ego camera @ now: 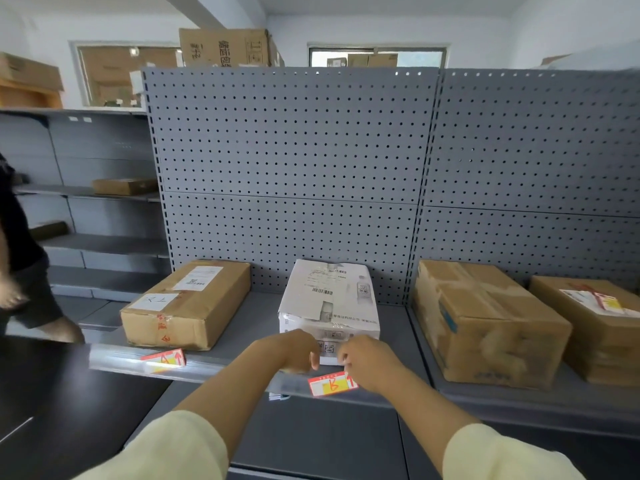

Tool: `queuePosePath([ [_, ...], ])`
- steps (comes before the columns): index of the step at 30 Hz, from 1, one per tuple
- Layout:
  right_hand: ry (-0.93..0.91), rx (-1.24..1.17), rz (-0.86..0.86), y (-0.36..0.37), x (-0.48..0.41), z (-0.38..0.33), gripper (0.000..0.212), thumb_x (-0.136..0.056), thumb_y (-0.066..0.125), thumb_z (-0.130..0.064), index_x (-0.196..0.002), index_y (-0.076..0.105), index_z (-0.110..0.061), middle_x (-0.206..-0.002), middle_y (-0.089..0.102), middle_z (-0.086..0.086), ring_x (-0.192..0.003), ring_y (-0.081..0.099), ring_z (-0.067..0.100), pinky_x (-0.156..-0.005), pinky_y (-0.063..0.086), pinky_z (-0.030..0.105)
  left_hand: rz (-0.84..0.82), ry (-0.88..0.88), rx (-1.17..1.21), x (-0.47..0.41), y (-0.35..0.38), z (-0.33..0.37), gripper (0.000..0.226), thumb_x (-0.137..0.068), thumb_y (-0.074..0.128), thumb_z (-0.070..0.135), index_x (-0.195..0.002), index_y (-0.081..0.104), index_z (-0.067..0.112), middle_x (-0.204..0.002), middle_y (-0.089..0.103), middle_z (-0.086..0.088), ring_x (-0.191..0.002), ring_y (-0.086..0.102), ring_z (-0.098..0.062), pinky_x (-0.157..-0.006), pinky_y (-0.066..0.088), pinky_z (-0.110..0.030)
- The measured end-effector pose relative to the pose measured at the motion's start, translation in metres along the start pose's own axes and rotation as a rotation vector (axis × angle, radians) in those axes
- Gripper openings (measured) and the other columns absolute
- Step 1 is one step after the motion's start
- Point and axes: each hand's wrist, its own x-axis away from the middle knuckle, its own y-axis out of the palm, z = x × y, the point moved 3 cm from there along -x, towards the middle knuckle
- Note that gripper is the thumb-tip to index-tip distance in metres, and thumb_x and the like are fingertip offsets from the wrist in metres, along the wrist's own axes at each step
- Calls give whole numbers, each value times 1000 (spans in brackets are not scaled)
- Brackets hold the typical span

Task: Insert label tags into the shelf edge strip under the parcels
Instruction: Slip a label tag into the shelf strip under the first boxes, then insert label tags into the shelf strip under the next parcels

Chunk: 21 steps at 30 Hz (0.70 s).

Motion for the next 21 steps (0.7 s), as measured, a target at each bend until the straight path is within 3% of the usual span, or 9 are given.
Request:
queuePosePath([
  [6,68,55,-12,-10,18,15,24,-92,50,-9,-110,66,-13,-113,65,10,-97,64,27,-84,55,36,-30,121,-76,-12,-23,32,35,-91,51,7,-120,66,21,-142,53,0,-133,45,-22,-114,34,-41],
  [12,183,-71,15,-42,42,50,21,-90,56,-14,-107,68,-20,-116,67,5,-104,63,23,-92,53,36,-5,222,-73,-22,-59,79,31,-92,53,11,-120,64,19,-133,59,0,-124,53,-20,-108,40,-38],
  [17,276,-19,9,-73,87,91,22,-94,52,-14,-110,66,-15,-116,66,9,-108,61,28,-94,51,38,-35,312,-102,-39,-76,135,29,-88,55,14,-114,67,21,-116,71,-3,-104,65,-17,-96,49,-30],
  [21,412,-44,54,-98,136,136,23,-95,50,-18,-110,68,-18,-115,67,6,-106,62,26,-92,52,38,4,437,-74,-48,-91,203,29,-87,52,9,-111,66,18,-101,66,2,-93,59,-17,-80,46,-26],
])
